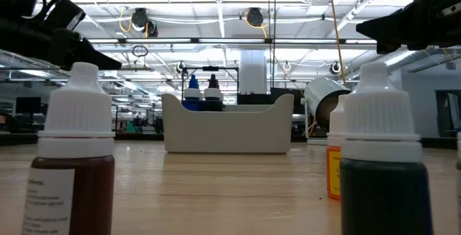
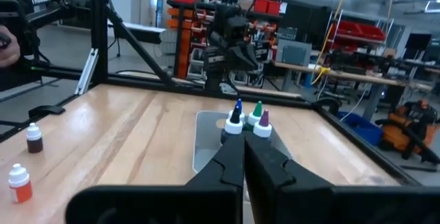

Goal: Pick & Place food coloring
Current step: Put the small red food coloring bottle into the gray bin

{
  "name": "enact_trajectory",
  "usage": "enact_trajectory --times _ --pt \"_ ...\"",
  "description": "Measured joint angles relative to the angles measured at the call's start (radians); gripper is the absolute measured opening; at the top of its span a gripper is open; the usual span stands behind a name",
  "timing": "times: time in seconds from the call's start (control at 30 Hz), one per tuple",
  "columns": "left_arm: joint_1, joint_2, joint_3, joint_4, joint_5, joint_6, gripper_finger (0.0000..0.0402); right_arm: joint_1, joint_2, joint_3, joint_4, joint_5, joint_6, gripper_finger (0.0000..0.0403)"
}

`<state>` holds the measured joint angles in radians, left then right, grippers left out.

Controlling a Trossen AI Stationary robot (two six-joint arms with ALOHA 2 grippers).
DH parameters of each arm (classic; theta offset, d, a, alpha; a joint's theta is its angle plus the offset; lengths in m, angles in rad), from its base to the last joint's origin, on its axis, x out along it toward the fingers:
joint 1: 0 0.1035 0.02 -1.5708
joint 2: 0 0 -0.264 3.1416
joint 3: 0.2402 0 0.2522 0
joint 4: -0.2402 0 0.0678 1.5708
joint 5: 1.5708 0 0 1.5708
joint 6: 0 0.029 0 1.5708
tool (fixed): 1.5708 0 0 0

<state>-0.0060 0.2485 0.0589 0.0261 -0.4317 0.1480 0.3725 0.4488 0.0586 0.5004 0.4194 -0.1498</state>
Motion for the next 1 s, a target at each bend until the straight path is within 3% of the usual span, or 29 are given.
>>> enact_trajectory --times 0.1,0.43,0.7,1.0 --pt "0.0 0.0 0.0 0.0 -0.044 -0.018 0.0047 0.0 0.0 -0.001 0.012 0.0 -0.01 0.0" --pt "0.0 0.0 0.0 0.0 -0.014 -0.049 0.0047 0.001 0.001 -0.002 -0.031 -0.047 -0.02 0.0" --pt "0.0 0.0 0.0 -0.046 -0.015 -0.042 0.0047 0.0 0.0 -0.003 0.06 -0.055 -0.099 0.0" --pt "0.0 0.0 0.0 -0.019 -0.085 0.001 0.0047 0.0 0.002 -0.004 0.077 -0.058 -0.151 0.0"
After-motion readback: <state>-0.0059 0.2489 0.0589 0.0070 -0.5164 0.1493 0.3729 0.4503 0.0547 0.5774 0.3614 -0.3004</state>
